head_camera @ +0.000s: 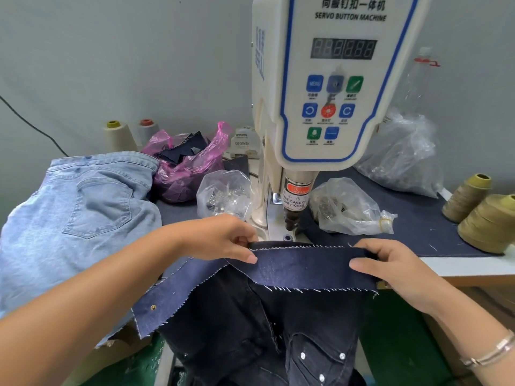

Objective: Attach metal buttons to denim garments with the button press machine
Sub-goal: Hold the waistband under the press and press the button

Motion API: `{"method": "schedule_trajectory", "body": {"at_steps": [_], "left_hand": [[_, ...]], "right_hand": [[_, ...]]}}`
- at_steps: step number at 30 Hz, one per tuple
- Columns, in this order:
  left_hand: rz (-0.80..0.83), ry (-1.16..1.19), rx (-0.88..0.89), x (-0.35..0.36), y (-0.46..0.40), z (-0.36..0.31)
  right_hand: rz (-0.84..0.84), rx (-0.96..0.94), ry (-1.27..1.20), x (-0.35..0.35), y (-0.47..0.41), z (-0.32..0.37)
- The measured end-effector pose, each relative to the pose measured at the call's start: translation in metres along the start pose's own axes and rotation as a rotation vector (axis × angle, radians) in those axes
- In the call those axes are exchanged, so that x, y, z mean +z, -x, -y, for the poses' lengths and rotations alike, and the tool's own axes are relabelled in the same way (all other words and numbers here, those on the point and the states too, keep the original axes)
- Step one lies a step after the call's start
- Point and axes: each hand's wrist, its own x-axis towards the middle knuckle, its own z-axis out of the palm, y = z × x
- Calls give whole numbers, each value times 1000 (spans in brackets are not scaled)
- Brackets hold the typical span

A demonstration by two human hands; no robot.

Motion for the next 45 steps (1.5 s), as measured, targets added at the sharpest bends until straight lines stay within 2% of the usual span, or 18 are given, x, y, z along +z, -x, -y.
{"method": "schedule_trajectory", "body": {"at_steps": [4, 8, 10, 13, 15, 18, 21, 24, 28, 35, 41, 45], "left_hand": [[47, 160, 20, -4, 1, 2], [35, 252, 52, -5, 2, 8], [54, 295, 28, -3, 3, 12], [87, 359, -19, 4, 0, 16], [87, 302, -40, 7, -3, 13], [-5, 335, 64, 11, -4, 9], [-126, 505, 185, 19, -5, 2], [-46, 704, 199, 29, -4, -2], [-10, 718, 82, 43, -9, 12], [-151, 835, -35, 40, -22, 18], [-110, 925, -56, 46, -29, 26], [-152, 990, -16, 52, -38, 26]], "right_hand": [[19, 102, 71, -9, -2, -5], [117, 231, 247, -18, -1, -17], [118, 209, 174, -19, 2, -20], [2, 103, -138, -18, 3, -26], [-66, 37, -313, -14, 3, -31], [-124, -11, -456, -7, 3, -36], [-163, 8, -565, -1, 2, -40], [-225, -13, -601, 5, -1, -40], [-305, 17, -572, 12, 0, -39], [-478, 72, -642, 12, -13, -37], [-597, 161, -717, 9, -19, -46], [-652, 207, -793, 5, -22, -41]]}}
